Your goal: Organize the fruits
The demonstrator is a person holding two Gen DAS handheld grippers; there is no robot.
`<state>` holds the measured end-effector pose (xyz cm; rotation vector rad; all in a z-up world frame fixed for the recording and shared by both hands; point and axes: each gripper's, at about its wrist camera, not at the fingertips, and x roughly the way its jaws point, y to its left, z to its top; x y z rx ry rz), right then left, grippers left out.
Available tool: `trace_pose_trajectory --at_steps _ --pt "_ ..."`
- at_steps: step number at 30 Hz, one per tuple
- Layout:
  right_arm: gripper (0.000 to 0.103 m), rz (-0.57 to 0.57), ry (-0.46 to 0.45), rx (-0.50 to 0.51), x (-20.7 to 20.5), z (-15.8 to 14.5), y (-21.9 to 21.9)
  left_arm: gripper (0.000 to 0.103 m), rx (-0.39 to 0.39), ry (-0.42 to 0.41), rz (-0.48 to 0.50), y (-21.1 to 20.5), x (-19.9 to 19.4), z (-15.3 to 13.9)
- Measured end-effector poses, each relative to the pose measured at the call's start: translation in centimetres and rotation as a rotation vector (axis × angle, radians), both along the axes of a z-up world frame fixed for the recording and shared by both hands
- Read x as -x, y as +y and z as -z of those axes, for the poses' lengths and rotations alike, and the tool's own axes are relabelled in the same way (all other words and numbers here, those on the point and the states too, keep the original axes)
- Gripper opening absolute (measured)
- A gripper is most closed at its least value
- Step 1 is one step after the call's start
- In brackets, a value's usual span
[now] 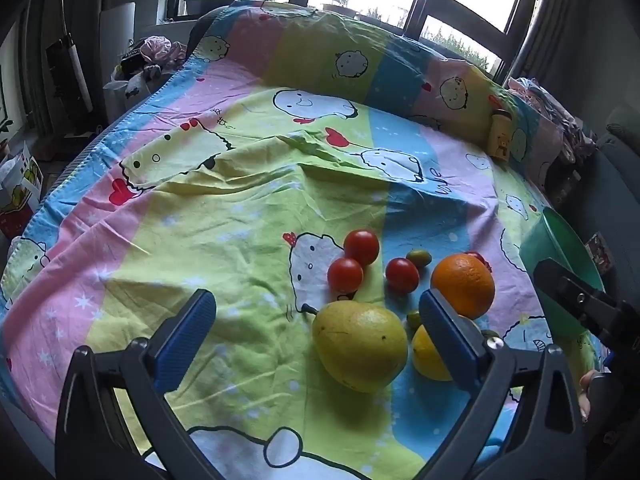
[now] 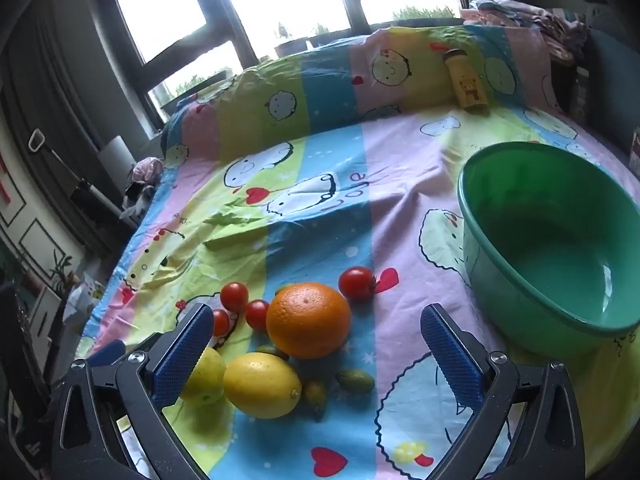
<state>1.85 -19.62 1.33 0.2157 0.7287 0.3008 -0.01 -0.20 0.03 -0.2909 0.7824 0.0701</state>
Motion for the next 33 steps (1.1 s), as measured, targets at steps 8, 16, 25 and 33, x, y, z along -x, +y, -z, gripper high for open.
trace_pose_trajectory --at_steps 8,16,25,33 --pt "0.103 -0.022 0.023 0.000 -0.6 -0.2 -0.3 0.101 0.010 0.025 0.013 -0.2 -0.2 0.1" --pt "0.103 -0.027 0.034 0.007 -0.7 0.1 -0.2 0.100 0.050 0.036 0.005 0.4 -0.1 0.2" --pt "0.103 -0.039 0.050 0.027 -0.7 0.4 0.5 0.098 0.073 0.032 0.037 0.2 0.1 -0.2" --pt "0.098 -0.038 0.068 0.031 -0.9 0.7 0.7 0.094 0.096 0.031 0.054 0.1 0.2 -0.3"
